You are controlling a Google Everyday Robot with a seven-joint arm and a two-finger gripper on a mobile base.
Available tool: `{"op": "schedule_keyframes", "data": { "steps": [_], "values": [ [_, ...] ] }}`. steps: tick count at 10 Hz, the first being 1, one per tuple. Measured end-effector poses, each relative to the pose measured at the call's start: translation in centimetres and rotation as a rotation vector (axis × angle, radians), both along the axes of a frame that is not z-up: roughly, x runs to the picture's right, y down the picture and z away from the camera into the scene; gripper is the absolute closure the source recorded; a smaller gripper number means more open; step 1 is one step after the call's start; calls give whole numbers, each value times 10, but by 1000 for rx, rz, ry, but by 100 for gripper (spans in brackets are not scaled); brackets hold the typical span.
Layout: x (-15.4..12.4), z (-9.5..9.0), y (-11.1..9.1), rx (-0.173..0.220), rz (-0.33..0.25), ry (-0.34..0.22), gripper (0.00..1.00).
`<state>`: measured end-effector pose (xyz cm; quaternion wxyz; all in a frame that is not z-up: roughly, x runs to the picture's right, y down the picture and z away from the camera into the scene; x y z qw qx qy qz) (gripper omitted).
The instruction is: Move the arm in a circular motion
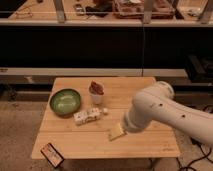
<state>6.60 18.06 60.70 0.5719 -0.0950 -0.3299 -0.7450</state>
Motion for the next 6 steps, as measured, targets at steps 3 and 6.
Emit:
{"op": "schedule_keyframes", "data": {
  "steps": [3, 6],
  "values": [
    [-88, -7, -22, 42, -71, -153, 20],
    [-128, 36, -51, 66, -117, -166, 20]
  ]
}}
